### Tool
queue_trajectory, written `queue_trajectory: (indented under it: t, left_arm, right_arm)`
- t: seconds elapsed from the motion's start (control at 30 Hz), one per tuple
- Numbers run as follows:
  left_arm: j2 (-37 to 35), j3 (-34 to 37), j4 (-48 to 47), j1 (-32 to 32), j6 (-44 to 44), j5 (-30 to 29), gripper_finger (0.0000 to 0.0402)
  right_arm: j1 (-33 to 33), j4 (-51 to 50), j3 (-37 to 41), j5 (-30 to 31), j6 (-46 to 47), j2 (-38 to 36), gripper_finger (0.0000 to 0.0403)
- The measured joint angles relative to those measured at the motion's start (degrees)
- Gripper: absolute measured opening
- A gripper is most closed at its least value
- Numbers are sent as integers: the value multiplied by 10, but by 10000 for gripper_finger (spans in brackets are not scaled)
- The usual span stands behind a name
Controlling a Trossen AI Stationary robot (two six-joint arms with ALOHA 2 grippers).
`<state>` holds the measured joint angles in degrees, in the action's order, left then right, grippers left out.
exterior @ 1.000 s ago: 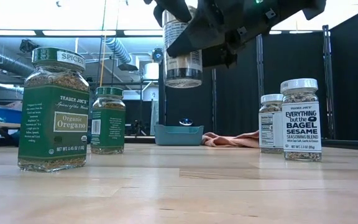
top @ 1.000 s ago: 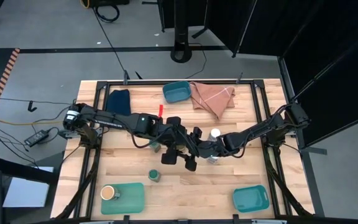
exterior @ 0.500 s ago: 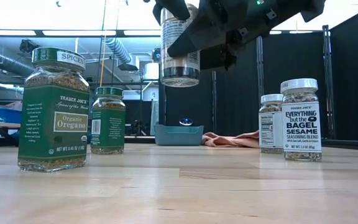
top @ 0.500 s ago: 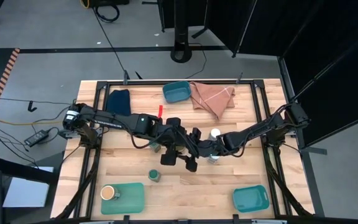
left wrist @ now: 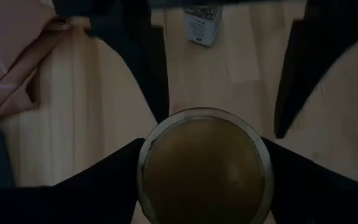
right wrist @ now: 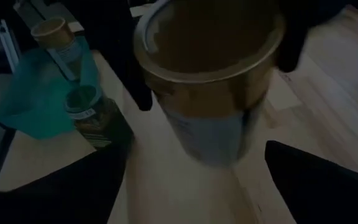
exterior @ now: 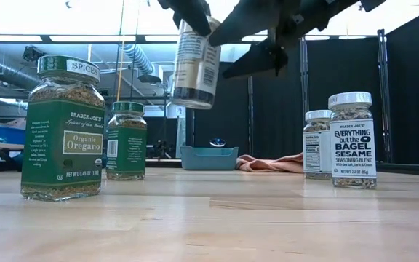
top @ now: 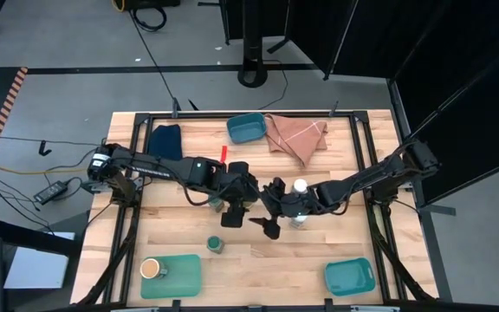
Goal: Sort spices by type
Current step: Put the brown seasoning bottle into the light green bin
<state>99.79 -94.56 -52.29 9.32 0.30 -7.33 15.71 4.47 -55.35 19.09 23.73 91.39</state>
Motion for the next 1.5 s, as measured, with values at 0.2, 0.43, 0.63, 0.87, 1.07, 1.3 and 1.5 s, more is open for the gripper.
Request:
queue_trajectory:
  t: [0.2,0.43,0.63,0.87,1.07,1.3,1.5]
  left_arm:
    - [-9,0,-6,0,0,0,279]
    - [-29,0,-37,0,-13,-10,279]
    - [-79,0,-94,4,-62,-19,279]
    - [-154,0,-145,61,-171,-66,279]
    - [-189,0,-178,151,-329,-172,279]
    - [-179,0,-213,268,-502,-227,279]
    - [-155,0,-215,346,-609,-234,279]
  right_arm:
    - [-2,-40,0,12,-1,-41,376]
    - [-2,-157,0,33,8,-68,375]
    - [2,-199,0,28,23,-64,374]
    - [3,-192,0,26,21,-62,374]
    - [3,-191,0,27,22,-62,374]
    - [3,-191,0,27,23,-62,374]
    - [3,-192,0,27,38,-62,374]
